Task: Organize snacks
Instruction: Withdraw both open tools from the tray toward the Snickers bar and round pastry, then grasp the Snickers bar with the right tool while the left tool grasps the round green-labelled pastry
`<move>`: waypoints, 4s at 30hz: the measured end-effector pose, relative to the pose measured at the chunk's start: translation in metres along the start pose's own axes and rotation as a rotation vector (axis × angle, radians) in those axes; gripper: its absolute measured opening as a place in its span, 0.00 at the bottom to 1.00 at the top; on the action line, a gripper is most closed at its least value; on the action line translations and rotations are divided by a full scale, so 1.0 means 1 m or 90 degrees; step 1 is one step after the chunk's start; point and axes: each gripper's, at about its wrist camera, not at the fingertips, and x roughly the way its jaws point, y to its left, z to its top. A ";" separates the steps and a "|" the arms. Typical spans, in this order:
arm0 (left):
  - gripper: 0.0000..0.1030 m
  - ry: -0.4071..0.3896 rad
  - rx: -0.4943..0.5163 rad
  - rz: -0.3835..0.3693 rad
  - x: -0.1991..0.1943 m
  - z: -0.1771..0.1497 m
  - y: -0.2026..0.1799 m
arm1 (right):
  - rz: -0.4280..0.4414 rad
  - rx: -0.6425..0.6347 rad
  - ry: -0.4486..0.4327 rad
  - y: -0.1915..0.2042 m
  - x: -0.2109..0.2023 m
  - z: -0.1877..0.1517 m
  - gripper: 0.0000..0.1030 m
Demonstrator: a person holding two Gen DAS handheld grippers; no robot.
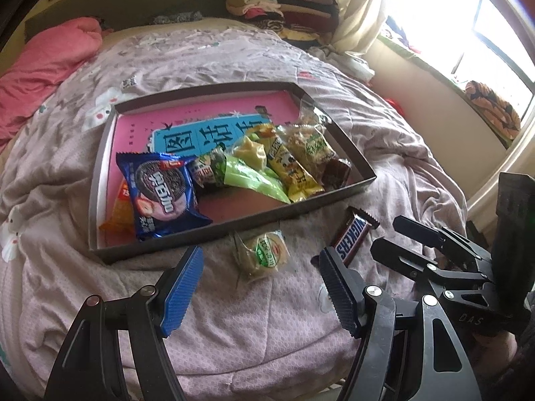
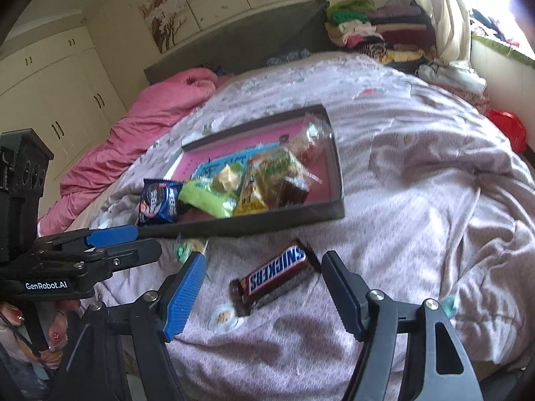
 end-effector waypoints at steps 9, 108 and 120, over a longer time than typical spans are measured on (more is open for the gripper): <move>0.71 0.023 0.001 -0.007 0.010 -0.006 -0.003 | 0.003 0.011 0.026 -0.001 0.007 -0.004 0.69; 0.45 0.061 -0.084 -0.006 0.074 -0.007 0.018 | 0.094 -0.049 0.113 0.019 0.081 -0.002 0.25; 0.43 0.063 -0.076 -0.009 0.076 -0.008 0.018 | 0.069 -0.053 0.096 0.013 0.074 0.001 0.24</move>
